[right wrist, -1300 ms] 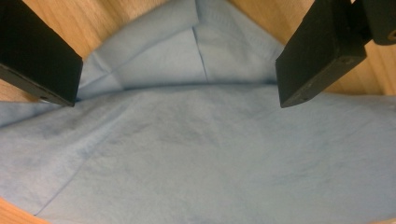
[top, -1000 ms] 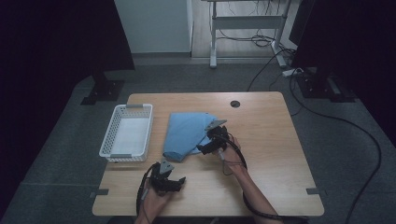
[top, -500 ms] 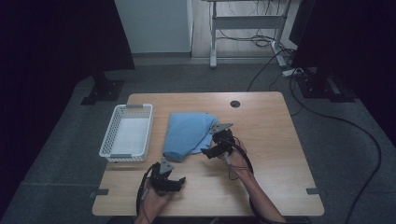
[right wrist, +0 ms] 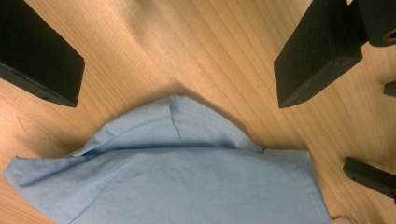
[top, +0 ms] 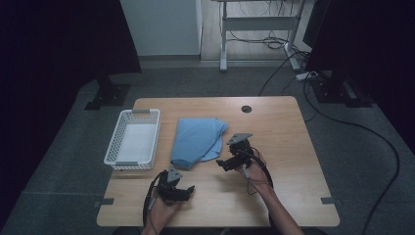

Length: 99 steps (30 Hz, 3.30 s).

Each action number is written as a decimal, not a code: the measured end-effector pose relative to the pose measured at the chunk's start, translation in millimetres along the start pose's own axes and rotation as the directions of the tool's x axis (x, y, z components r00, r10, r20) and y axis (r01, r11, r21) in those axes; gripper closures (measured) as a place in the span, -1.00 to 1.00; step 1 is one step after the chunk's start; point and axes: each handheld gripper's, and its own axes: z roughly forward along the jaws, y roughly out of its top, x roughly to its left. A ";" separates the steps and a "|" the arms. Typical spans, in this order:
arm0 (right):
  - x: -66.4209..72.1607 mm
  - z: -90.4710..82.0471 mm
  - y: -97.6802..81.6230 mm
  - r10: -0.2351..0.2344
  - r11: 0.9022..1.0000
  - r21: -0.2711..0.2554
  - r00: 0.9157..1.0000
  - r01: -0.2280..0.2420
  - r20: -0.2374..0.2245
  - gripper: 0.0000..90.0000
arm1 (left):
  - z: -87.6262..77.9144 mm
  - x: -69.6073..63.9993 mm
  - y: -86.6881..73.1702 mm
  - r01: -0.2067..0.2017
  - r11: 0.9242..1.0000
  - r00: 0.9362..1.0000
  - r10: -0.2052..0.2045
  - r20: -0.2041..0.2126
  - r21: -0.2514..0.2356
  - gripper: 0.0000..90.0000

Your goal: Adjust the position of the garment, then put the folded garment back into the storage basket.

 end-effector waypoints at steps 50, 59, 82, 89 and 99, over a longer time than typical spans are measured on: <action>-17.0 -83.3 -81.7 0.104 0.995 -0.016 0.989 -0.103 0.104 -0.93 | 0.0 -0.1 0.0 0.005 1.000 1.000 -0.005 -0.005 -0.001 -0.70; -19.2 -94.3 -105.1 0.142 0.990 -0.013 0.982 -0.141 0.128 -0.93 | 0.0 -0.1 0.0 0.006 1.000 1.000 -0.006 -0.008 -0.001 -0.70; -12.1 -103.6 -156.7 0.170 0.983 0.029 0.964 -0.180 0.204 -0.92 | 0.0 0.1 0.0 0.007 1.000 1.000 -0.007 -0.003 -0.001 -0.72; -11.8 -103.4 -156.6 0.169 0.983 0.031 0.964 -0.179 0.207 -0.93 | 1.3 -0.1 0.1 0.011 0.999 1.000 -0.011 -0.005 0.032 -0.96; -11.3 -103.5 -156.8 0.166 0.984 0.034 0.964 -0.176 0.207 -0.94 | -1.0 0.1 0.3 0.037 0.999 0.999 -0.036 -0.010 0.034 -0.96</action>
